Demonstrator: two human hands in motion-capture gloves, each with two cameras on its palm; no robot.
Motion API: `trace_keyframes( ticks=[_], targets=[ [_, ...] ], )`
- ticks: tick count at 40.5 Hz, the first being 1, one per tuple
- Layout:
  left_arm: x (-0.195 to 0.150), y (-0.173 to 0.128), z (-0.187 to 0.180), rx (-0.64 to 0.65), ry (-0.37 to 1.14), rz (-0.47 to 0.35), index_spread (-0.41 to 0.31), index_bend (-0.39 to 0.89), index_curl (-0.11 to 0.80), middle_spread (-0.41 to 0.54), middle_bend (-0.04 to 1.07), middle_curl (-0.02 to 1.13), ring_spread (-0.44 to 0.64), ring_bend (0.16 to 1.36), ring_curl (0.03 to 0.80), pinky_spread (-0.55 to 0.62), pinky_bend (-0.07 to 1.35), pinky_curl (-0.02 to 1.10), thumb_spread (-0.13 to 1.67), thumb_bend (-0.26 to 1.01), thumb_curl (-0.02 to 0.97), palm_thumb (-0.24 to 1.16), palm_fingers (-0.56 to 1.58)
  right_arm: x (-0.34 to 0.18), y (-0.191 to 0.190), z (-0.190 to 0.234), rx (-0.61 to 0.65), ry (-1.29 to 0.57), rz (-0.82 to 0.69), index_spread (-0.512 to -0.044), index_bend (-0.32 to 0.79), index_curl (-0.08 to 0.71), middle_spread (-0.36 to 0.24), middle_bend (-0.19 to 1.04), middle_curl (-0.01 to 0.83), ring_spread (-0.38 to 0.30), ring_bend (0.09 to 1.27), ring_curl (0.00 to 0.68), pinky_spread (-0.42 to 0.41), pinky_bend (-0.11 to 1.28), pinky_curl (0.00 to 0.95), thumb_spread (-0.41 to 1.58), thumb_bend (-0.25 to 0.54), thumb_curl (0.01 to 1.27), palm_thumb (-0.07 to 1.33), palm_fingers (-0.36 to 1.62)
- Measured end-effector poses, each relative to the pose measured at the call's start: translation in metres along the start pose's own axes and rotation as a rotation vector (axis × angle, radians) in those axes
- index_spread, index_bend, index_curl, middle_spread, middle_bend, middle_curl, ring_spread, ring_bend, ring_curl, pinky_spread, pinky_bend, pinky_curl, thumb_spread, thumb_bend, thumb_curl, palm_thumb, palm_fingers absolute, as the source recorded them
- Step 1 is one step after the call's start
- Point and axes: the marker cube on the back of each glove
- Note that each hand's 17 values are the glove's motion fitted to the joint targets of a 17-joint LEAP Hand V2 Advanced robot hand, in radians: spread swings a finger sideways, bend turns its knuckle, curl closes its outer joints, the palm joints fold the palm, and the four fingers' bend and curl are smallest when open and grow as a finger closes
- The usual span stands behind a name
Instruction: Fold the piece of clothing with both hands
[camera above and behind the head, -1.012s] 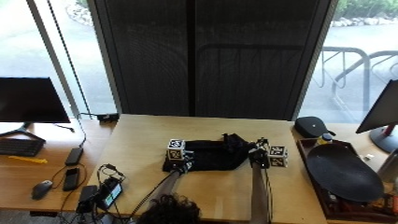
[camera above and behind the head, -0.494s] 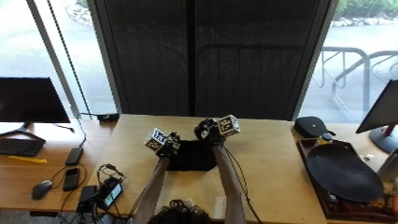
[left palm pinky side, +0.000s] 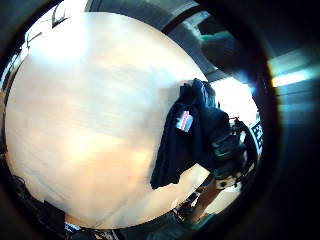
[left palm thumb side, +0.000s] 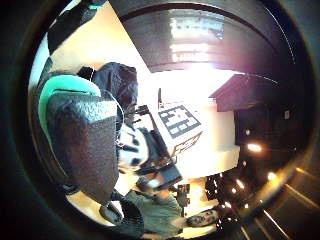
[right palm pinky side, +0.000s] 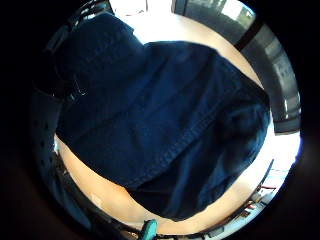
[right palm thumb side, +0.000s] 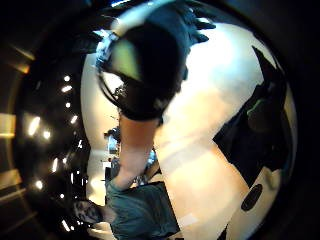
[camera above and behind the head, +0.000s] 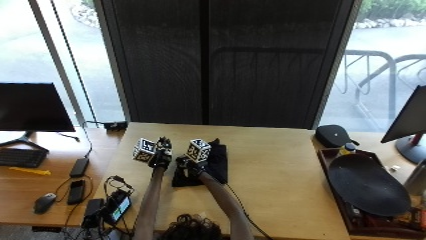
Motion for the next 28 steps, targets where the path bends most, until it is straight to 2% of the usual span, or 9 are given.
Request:
trace_keyframes(
  ticks=[3,5,9,11,16,19,23,26,28],
  targets=[
    [-0.006,-0.002,-0.003,0.020,-0.008,0.085,-0.146,0.14,0.328,-0.031,0.29,0.42,0.16,0.54,0.336,0.22,0.47,0.36,1.48,-0.01,0.119,-0.03,0.45,-0.004,0.004,0.029,-0.123,0.012,0.047,-0.219,0.28,0.498,-0.074,0.18,0.405,-0.179,0.33,0.419,-0.090,0.22,0.336,0.66,0.382,0.91,1.23,1.09],
    [-0.006,-0.001,-0.003,0.015,-0.001,0.071,-0.146,0.14,0.328,-0.033,0.29,0.42,0.16,0.53,0.335,0.22,0.47,0.36,1.48,-0.01,0.118,-0.03,0.46,-0.006,0.006,0.038,-0.161,0.009,0.055,-0.223,0.27,0.498,-0.075,0.17,0.406,-0.179,0.32,0.419,-0.077,0.21,0.336,0.67,0.393,0.92,1.23,1.08],
    [-0.009,0.006,0.002,-0.026,0.006,-0.022,-0.147,0.14,0.326,-0.035,0.29,0.42,0.16,0.53,0.334,0.23,0.45,0.36,1.49,-0.01,0.116,-0.03,0.46,-0.001,-0.004,0.049,-0.073,0.065,-0.064,-0.229,0.25,0.496,-0.075,0.16,0.403,-0.177,0.31,0.420,-0.048,0.17,0.330,0.70,0.425,0.94,1.24,1.00],
    [-0.010,0.007,0.003,-0.035,-0.009,-0.019,-0.147,0.14,0.327,-0.036,0.29,0.42,0.16,0.52,0.333,0.23,0.45,0.36,1.49,-0.01,0.115,-0.02,0.46,-0.002,-0.005,0.049,-0.031,0.048,-0.124,-0.233,0.25,0.503,-0.074,0.14,0.398,-0.176,0.28,0.423,-0.035,0.19,0.339,0.72,0.443,0.95,1.24,0.94],
    [-0.005,0.008,0.005,-0.048,-0.011,0.008,-0.149,0.14,0.329,-0.045,0.29,0.43,0.16,0.50,0.330,0.24,0.43,0.36,1.50,-0.01,0.117,-0.02,0.45,0.004,0.004,0.041,-0.004,-0.014,-0.120,-0.260,0.20,0.503,-0.085,0.06,0.342,-0.153,0.16,0.404,0.011,0.36,0.394,0.78,0.495,0.97,1.22,0.63],
    [-0.005,0.009,0.006,-0.052,-0.033,-0.031,-0.150,0.14,0.328,-0.048,0.28,0.43,0.16,0.49,0.328,0.24,0.42,0.36,1.50,-0.01,0.117,-0.02,0.46,0.007,0.006,0.033,0.009,-0.020,-0.159,-0.274,0.18,0.492,-0.088,0.07,0.317,-0.137,0.16,0.386,0.036,0.41,0.402,0.82,0.487,0.96,1.19,0.57],
    [-0.003,0.006,0.004,-0.031,-0.074,-0.007,-0.151,0.14,0.328,-0.054,0.27,0.43,0.16,0.49,0.328,0.25,0.42,0.37,1.50,-0.01,0.118,-0.02,0.46,0.013,0.016,0.014,-0.027,0.042,-0.133,-0.287,0.19,0.473,-0.087,0.10,0.295,-0.120,0.16,0.360,0.068,0.45,0.401,0.86,0.471,0.96,1.16,0.52],
    [-0.005,0.002,0.003,-0.001,-0.121,-0.011,-0.151,0.14,0.327,-0.058,0.27,0.43,0.16,0.49,0.328,0.25,0.41,0.37,1.50,-0.01,0.118,-0.02,0.46,0.017,0.029,-0.006,-0.105,0.091,-0.066,-0.297,0.19,0.471,-0.084,0.12,0.290,-0.106,0.15,0.348,0.094,0.46,0.403,0.89,0.437,0.94,1.10,0.48],
    [-0.004,0.002,0.002,-0.001,-0.155,-0.026,-0.151,0.14,0.327,-0.060,0.26,0.43,0.16,0.49,0.328,0.25,0.41,0.37,1.50,-0.01,0.118,-0.02,0.46,0.013,0.045,-0.024,-0.240,0.051,-0.037,-0.300,0.20,0.470,-0.083,0.13,0.289,-0.091,0.15,0.340,0.111,0.47,0.400,0.92,0.409,0.92,1.06,0.47]
  ],
)
